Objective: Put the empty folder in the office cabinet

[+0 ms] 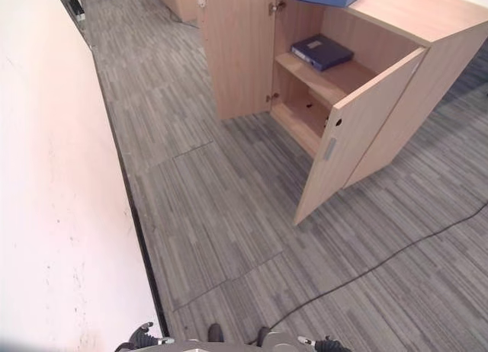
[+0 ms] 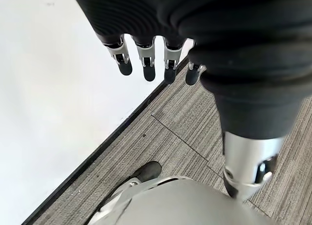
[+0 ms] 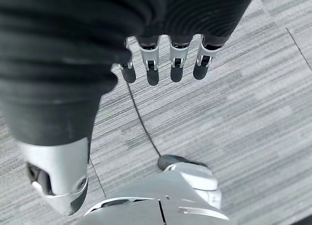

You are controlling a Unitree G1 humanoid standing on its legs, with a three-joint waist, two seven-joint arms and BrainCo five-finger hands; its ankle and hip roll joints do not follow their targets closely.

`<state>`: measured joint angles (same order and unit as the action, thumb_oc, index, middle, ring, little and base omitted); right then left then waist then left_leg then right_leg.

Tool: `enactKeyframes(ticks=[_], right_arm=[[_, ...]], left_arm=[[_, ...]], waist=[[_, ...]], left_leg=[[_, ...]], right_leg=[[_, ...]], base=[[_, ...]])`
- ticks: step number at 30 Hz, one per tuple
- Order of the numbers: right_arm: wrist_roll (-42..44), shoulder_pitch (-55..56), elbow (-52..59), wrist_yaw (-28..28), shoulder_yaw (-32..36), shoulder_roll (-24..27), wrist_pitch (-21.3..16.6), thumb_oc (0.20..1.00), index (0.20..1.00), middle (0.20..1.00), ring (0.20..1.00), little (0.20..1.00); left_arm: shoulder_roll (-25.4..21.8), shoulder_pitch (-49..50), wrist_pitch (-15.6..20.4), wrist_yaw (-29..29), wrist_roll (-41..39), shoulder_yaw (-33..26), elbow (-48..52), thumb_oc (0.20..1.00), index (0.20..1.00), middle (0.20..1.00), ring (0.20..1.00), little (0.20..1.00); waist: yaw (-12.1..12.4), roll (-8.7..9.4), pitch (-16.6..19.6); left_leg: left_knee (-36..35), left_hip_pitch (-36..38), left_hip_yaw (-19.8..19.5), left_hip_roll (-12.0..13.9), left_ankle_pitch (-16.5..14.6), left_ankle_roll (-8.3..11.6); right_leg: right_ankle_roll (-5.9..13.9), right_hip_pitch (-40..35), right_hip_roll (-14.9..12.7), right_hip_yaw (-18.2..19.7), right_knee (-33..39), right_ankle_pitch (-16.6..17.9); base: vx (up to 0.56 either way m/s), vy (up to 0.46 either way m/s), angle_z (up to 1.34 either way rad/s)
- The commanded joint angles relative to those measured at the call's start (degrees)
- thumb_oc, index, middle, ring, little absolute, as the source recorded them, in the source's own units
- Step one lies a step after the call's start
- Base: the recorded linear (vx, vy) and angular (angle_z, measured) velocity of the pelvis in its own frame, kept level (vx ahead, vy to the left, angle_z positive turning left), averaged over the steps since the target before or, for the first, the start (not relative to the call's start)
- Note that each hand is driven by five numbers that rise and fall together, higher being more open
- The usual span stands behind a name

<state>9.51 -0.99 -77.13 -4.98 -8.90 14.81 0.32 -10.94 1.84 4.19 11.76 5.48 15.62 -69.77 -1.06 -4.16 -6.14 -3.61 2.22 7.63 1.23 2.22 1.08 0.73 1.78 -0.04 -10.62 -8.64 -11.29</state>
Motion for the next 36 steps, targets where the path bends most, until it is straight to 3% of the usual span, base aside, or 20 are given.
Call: enactKeyframes(ticks=[1,5,6,8,10,11,15,18,19,22,25,27,29,35,36], right_arm=[[-1.7,-2.8,-2.4,-0.1,-3.0,0.5,-0.3,1.0,1.0,1.0,1.0,1.0],[-1.0,-4.0,-1.0,0.5,-3.9,0.1,-0.6,1.0,1.0,1.0,1.0,1.0],[-0.8,-4.3,-0.8,0.5,-4.1,0.1,-0.6,1.0,1.0,1.0,1.0,1.0],[-0.8,-4.3,-0.8,0.5,-4.1,0.1,-0.6,1.0,1.0,1.0,1.0,1.0],[-0.4,-5.2,-0.3,0.6,-5.0,-0.2,-0.6,1.0,1.0,1.0,1.0,1.0],[-0.2,-5.6,0.1,0.6,-5.7,-0.1,-0.6,1.0,1.0,1.0,1.0,1.0],[-0.3,-5.7,0.8,0.7,-6.5,-0.2,-0.6,1.0,1.0,1.0,1.0,1.0],[-1.1,-5.0,1.0,0.9,-6.7,0.0,-0.4,1.0,1.0,1.0,1.0,1.0],[-1.3,-4.7,1.0,0.9,-6.7,0.2,-0.5,1.0,1.0,1.0,1.0,1.0],[-1.5,-4.1,1.0,1.0,-6.7,0.2,-0.4,1.0,1.0,1.0,1.0,1.0],[-1.7,-3.7,0.9,1.1,-6.6,0.0,-0.4,1.0,1.0,1.0,1.0,1.0],[-2.2,-2.0,0.5,1.6,-6.4,-1.1,-0.4,1.0,1.0,1.0,1.0,1.0],[-2.5,-1.7,0.2,1.7,-6.7,-1.6,-0.3,1.0,1.0,1.0,1.0,1.0],[-3.8,-2.8,0.3,2.4,-7.2,-3.0,0.0,1.0,1.0,1.0,1.0,1.0],[-3.9,-3.1,0.6,2.5,-7.1,-3.2,0.1,1.0,1.0,1.0,1.0,1.0]], left_arm=[[-0.9,-1.9,0.8,-0.1,0.2,-0.5,-0.5,1.0,1.0,1.0,1.0,1.0],[-1.8,-2.5,0.7,0.1,-1.0,-1.2,0.3,1.0,1.0,1.0,1.0,1.0],[-2.0,-2.6,0.7,0.1,-1.4,-1.5,0.5,1.0,1.0,1.0,1.0,1.0],[-2.1,-2.6,0.7,0.1,-1.4,-1.5,0.5,1.0,1.0,1.0,1.0,1.0],[-2.4,-2.5,0.6,0.6,-3.2,-2.7,1.0,1.0,1.0,1.0,1.0,1.0],[-2.4,-2.3,0.4,0.9,-4.0,-3.5,0.5,1.0,1.0,1.0,1.0,1.0],[-2.2,-1.8,0.4,1.5,-5.0,-4.4,-1.2,1.0,1.0,1.0,1.0,1.0],[-1.9,-0.1,-0.1,1.7,-5.6,-6.3,-2.9,1.0,1.0,1.0,1.0,1.0],[-1.8,0.2,0.0,1.9,-5.7,-6.8,-3.2,1.0,1.0,1.0,1.0,1.0],[-1.9,0.4,-0.1,2.0,-6.3,-7.5,-3.2,1.0,1.0,1.0,1.0,1.0],[-1.9,0.7,-0.1,2.0,-6.5,-8.0,-2.9,1.0,1.0,1.0,1.0,1.0],[-1.8,2.3,-0.4,1.8,-5.9,-8.9,-3.3,1.0,1.0,1.0,1.0,1.0],[-2.1,2.3,-0.4,1.9,-5.7,-9.2,-3.4,1.0,1.0,1.0,1.0,1.0],[-2.7,1.8,0.1,2.6,-6.4,-10.1,-2.1,1.0,1.0,1.0,1.0,1.0],[-2.9,1.7,0.2,2.6,-6.7,-10.3,-1.8,1.0,1.0,1.0,1.0,1.0]], waist=[[-0.8,1.54,0.0],[-0.1,2.98,-0.5],[0.1,3.73,-1.1],[0.1,3.75,-1.1],[1.4,6.1,-3.2],[2.6,6.76,-4.4],[3.4,7.58,-4.5],[4.6,8.27,-4.1],[4.9,7.92,-4.0],[5.5,7.11,-4.1],[5.9,6.94,-4.2],[5.7,5.91,-2.0],[5.9,6.44,-1.1],[7.0,7.86,1.5],[7.3,8.16,2.2]], left_leg=[[-1.4,0.9,-1.6,-4.2,-5.2,0.24],[-1.1,2.3,-2.2,-3.1,-4.8,0.88],[2.4,0.7,-2.0,-2.8,-5.7,1.22],[2.7,0.5,-2.0,-2.7,-5.9,1.22],[16.8,-6.9,-1.3,-1.1,-8.3,2.36],[24.8,-11.3,-2.1,0.0,-5.9,2.04],[28.0,-15.2,-2.1,1.4,-3.1,1.27],[17.7,-14.8,-1.0,2.5,-0.3,1.9],[13.7,-15.6,-0.9,2.5,2.8,2.7],[5.5,-16.2,1.1,3.0,7.6,3.95],[1.9,-15.7,2.7,2.9,7.9,4.55],[-1.4,-12.8,4.6,3.5,9.2,4.46],[-1.4,-12.2,5.1,2.9,8.7,3.88],[-1.4,-10.9,6.3,-0.8,4.2,1.23],[-1.4,-9.9,6.7,-2.1,2.8,0.37]], right_leg=[[5.25,-4.4,-1.7,-4.7,13.6,11.8],[4.45,-5.6,-1.3,-4.8,13.6,11.3],[4.17,-5.7,-1.6,-4.8,13.5,11.3],[4.16,-5.7,-1.6,-4.8,13.5,11.3],[2.74,-6.1,-1.9,-5.4,12.4,10.1],[1.82,-6.8,-1.5,-5.7,12.3,9.7],[1.36,-7.2,-1.0,-5.8,12.1,9.2],[1.92,-8.9,-1.0,-6.0,12.7,8.8],[2.08,-9.5,-0.6,-6.2,12.9,8.4],[2.26,-11.4,0.2,-6.3,13.3,7.5],[2.53,-13.3,0.3,-5.8,13.6,6.4],[2.73,-14.5,0.9,-5.6,13.6,5.1],[3.04,-14.8,-0.2,-5.4,13.6,4.4],[6.82,-15.0,-4.8,-6.3,12.5,5.2],[8.23,-14.6,-6.8,-6.7,10.4,6.6]], base=[[0.13,-0.101,0.25],[0.07,-0.106,0.19],[-0.01,-0.092,0.13],[-0.03,-0.061,0.18],[-0.05,-0.228,0.13],[-0.02,-0.204,0.12],[0.05,-0.09,0.07],[0.16,-0.005,0.06],[0.15,0.024,0.04],[0.19,0.031,0.02],[0.18,0.053,-0.03],[0.39,0.152,-0.34],[0.36,0.176,-0.05],[0.27,0.216,-0.02],[0.28,0.268,-0.09]])
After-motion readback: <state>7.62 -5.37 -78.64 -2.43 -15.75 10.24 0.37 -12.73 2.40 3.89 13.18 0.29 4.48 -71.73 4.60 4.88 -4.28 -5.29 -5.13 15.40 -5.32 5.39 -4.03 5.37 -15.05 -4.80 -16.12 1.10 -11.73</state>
